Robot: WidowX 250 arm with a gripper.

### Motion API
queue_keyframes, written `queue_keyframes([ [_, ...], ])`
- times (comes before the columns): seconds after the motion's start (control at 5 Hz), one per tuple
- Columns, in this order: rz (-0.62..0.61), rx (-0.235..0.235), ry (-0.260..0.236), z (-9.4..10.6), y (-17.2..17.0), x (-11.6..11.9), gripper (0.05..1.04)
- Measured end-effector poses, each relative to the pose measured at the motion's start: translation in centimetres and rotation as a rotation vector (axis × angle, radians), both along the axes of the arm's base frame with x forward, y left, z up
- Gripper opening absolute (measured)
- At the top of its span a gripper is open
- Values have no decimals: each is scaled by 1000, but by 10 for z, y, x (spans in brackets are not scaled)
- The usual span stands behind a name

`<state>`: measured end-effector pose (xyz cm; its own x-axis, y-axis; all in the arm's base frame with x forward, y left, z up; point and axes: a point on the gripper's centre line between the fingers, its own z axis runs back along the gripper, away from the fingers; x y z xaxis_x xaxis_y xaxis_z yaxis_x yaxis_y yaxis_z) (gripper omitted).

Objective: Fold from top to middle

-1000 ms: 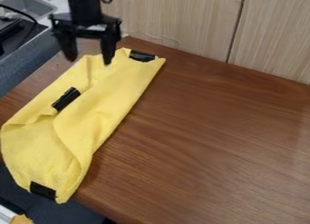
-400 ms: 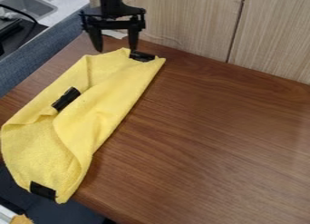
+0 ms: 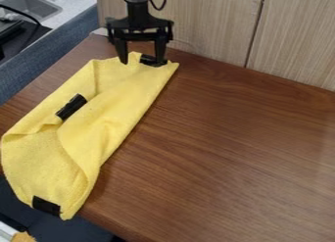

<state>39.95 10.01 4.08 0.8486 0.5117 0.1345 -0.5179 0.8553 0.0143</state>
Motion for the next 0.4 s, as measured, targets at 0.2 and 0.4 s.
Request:
queue_keyframes([
  [0.2,73,23,27,-21,1,-1,1001],
  [0.4,90,48,16,-21,2,4,967],
])
